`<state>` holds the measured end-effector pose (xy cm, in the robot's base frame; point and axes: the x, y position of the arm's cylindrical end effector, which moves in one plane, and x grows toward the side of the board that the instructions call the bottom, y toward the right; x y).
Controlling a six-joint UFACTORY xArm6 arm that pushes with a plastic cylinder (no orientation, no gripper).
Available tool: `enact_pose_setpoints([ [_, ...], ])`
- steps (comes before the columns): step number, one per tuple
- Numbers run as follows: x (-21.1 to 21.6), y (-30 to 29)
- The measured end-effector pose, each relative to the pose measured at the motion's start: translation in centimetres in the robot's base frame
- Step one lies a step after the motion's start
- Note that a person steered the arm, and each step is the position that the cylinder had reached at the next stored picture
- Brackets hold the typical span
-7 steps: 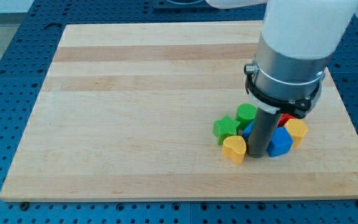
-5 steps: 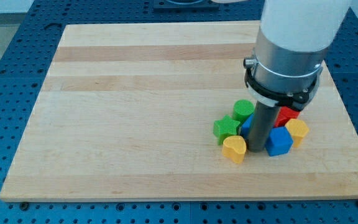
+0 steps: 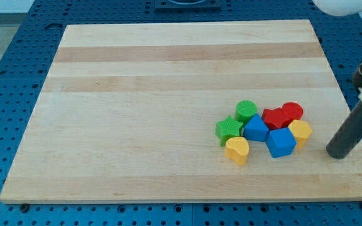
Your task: Slide the yellow hexagon along with the blue cube slightly left
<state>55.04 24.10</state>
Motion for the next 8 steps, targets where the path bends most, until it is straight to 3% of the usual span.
enact_pose_setpoints([
  [4,-4.5,-0.8],
  [8,-1.5,-6.7],
])
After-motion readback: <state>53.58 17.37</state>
